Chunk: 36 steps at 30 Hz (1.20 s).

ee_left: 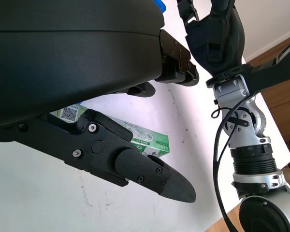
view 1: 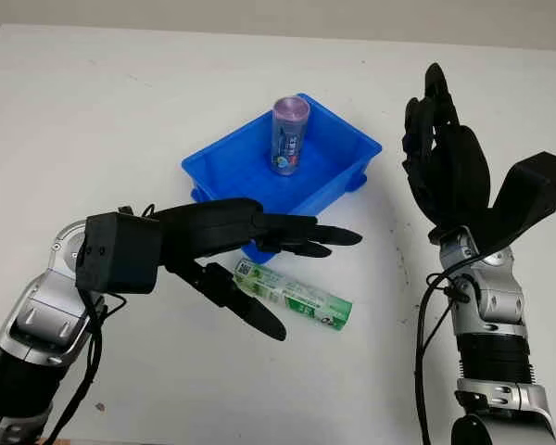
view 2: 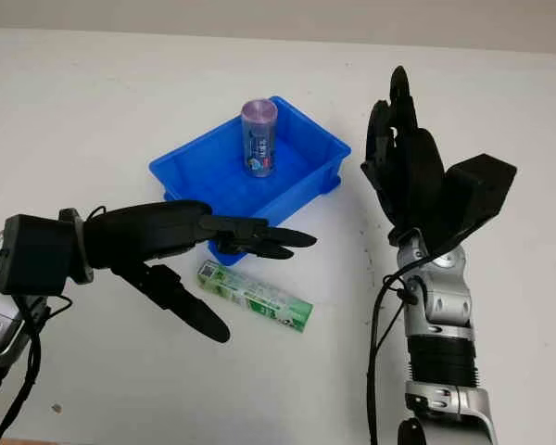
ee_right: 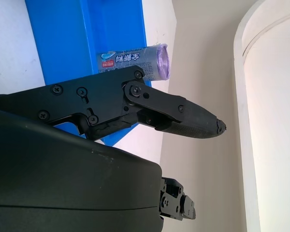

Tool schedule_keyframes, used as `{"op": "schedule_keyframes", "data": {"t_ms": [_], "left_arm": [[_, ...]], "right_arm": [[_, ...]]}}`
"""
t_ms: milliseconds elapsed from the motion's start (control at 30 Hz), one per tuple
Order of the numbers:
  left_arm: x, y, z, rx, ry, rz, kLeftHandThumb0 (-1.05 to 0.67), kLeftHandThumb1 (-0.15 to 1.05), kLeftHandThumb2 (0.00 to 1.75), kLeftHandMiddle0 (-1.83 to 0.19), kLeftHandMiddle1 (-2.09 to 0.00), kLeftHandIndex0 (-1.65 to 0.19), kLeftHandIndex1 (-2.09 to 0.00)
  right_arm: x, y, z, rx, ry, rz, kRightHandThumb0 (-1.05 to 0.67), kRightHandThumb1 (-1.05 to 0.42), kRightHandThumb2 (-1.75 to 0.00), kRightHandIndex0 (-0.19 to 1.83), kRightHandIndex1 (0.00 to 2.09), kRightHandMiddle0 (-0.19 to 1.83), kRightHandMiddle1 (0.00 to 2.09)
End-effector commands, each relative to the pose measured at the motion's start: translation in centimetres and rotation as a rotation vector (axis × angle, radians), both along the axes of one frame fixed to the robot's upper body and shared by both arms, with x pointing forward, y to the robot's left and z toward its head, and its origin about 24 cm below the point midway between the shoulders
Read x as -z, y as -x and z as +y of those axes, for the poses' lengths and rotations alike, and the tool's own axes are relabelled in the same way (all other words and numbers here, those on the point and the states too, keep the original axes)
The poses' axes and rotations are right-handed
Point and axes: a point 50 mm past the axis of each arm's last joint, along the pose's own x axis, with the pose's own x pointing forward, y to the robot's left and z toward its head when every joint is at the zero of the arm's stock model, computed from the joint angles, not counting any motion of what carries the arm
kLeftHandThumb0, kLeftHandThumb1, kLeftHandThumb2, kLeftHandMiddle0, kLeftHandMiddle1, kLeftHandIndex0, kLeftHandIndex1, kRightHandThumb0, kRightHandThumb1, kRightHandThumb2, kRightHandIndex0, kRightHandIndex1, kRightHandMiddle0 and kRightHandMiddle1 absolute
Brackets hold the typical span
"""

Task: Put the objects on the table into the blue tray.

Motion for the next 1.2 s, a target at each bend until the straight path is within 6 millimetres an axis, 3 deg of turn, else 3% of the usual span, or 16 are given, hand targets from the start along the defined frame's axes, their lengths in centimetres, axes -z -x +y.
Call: {"op": "schedule_keyframes", "data": {"t_ms": [0,233,600,633,700,867,933,967,1000,1067,1100,1167], "left_arm": [[1.0,0.1,-0.1,-0.002,-0.004,0.015,-0.52,0.88,0.05,-0.36,-0.13,-0.23,-0.18],[2.2,0.7,-0.6,0.024,-0.081,-0.116,-0.52,0.88,0.05,-0.31,-0.12,-0.18,-0.17],[3.7,1.8,-1.4,0.123,-0.241,-0.545,-0.55,0.94,0.06,-0.29,-0.15,-0.2,-0.32],[3.7,1.9,-1.5,0.138,-0.271,-0.608,-0.56,0.97,0.06,-0.26,-0.21,-0.12,-0.45],[3.8,2.2,-1.5,0.157,-0.321,-0.733,-0.49,1.01,0.06,-0.15,-0.57,0.03,-0.83],[4.2,2.5,-1.7,0.183,-0.363,-0.894,-0.37,1.04,0.1,-0.13,-0.91,0.06,-1.04],[4.4,2.6,-1.8,0.172,-0.35,-0.947,-0.37,1.05,0.14,-0.15,-1.14,0.01,-1.17],[4.5,2.6,-1.8,0.16,-0.342,-0.959,-0.37,1.05,0.23,-0.31,-1.59,-0.04,-1.35],[4.6,2.6,-1.8,0.152,-0.339,-0.965,-0.38,1.05,0.33,-0.61,-1.89,-0.11,-1.75],[4.6,2.5,-1.9,0.13,-0.34,-0.948,-0.39,1.05,0.38,-0.86,-2.04,-0.2,-2.0],[4.6,2.5,-1.9,0.118,-0.341,-0.93,-0.42,1.05,0.36,-1.1,-2.07,-0.36,-2.05],[4.5,2.5,-2.0,0.1,-0.357,-0.9,-0.46,1.05,0.36,-1.26,-2.09,-0.5,-2.08]], "right_arm": [[-0.2,0.3,-0.1,0.002,-0.006,-0.008,-0.67,-1.05,-0.68,-0.19,0.0,-0.19,0.0],[-0.2,0.5,-0.1,-0.005,-0.002,-0.011,-0.66,-1.05,-0.69,-0.19,0.0,-0.19,0.0],[-0.3,0.6,0.0,-0.018,-0.014,-0.016,-0.66,-1.05,-0.68,-0.19,0.0,-0.19,0.0],[-0.3,0.7,0.0,-0.018,-0.011,-0.019,-0.67,-1.05,-0.68,-0.19,0.0,-0.19,0.0],[-0.4,0.7,0.0,-0.023,-0.012,-0.021,-0.68,-1.05,-0.68,-0.19,0.0,-0.19,0.0],[-0.4,0.8,0.0,-0.035,-0.023,-0.018,-0.68,-1.05,-0.68,-0.19,0.0,-0.19,0.0],[-0.4,0.8,0.1,-0.041,-0.026,-0.02,-0.67,-1.05,-0.68,-0.19,0.0,-0.19,0.0],[-0.4,0.8,0.1,-0.043,-0.025,-0.022,-0.67,-1.05,-0.69,-0.19,0.0,-0.19,0.0],[-0.4,0.8,0.1,-0.044,-0.023,-0.023,-0.67,-1.05,-0.69,-0.19,0.0,-0.19,0.0],[-0.4,0.8,0.1,-0.046,-0.028,-0.023,-0.67,-1.05,-0.69,-0.19,0.0,-0.19,0.0],[-0.4,0.8,0.1,-0.048,-0.032,-0.023,-0.67,-1.05,-0.68,-0.19,0.0,-0.19,0.0],[-0.5,0.9,0.1,-0.049,-0.034,-0.023,-0.67,-1.05,-0.68,-0.19,0.0,-0.19,0.0]]}}
